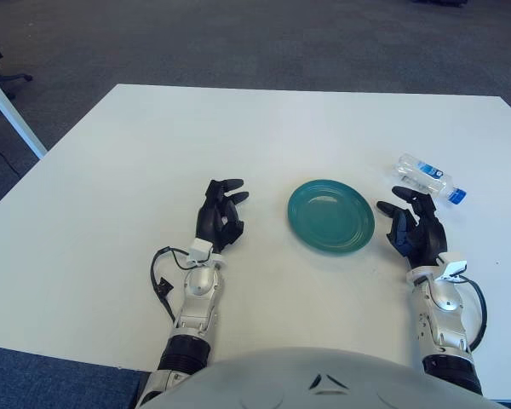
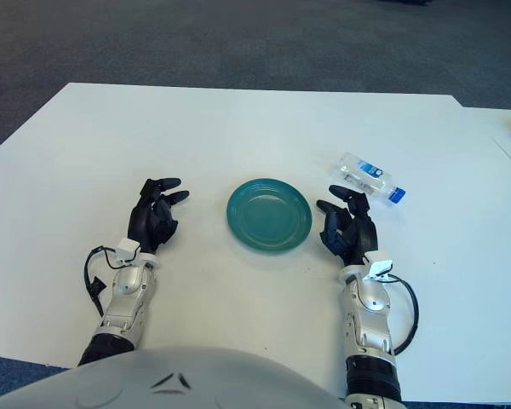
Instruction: Put the bottle into the plate.
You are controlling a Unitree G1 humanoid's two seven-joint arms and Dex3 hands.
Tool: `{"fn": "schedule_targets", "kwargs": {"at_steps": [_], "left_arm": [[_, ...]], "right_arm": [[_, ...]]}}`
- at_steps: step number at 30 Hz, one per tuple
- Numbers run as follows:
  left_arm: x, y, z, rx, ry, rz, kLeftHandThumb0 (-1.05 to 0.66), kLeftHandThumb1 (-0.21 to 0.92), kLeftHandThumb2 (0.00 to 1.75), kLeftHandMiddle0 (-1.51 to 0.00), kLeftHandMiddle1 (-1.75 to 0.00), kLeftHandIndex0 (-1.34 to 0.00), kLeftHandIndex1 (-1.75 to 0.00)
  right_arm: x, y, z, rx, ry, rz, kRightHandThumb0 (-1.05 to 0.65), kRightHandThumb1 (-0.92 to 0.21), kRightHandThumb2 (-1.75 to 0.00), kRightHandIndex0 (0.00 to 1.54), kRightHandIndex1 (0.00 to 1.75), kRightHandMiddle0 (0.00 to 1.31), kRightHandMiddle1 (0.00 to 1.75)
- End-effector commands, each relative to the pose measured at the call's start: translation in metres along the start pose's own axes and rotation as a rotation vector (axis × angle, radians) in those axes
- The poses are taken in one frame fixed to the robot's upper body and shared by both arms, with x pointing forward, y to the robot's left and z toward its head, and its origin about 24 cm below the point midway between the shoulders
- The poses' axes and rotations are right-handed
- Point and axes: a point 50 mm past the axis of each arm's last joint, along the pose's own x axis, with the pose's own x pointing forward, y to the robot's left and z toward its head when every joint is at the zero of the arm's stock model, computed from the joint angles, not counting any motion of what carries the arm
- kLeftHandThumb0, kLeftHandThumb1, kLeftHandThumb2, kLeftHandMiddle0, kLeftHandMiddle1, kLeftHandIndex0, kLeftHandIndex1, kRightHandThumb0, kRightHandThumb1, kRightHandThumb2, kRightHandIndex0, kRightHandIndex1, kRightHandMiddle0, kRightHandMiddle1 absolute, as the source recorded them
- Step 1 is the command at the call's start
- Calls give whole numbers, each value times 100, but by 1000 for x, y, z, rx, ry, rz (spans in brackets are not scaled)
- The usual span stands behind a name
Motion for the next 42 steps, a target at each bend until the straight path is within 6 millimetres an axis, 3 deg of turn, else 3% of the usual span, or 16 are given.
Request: {"fn": "schedule_targets", "kwargs": {"at_steps": [1, 33, 42], "left_arm": [[-24, 2, -27, -9, 166, 28, -61, 92, 88, -49, -81, -28, -114], [-23, 1, -28, -25, 154, 32, -59, 92, 90, -50, -80, -29, -114], [-23, 1, -29, 4, 167, 37, -62, 92, 90, -50, -80, -29, -114]], "right_arm": [[-6, -1, -11, 1, 69, -9, -51, -73, -89, 45, 86, 0, 119], [-5, -1, -10, -2, 61, -7, -49, -70, -93, 44, 87, 1, 120], [0, -2, -3, -42, 4, -10, -52, -74, -85, 37, 86, 4, 123]]}}
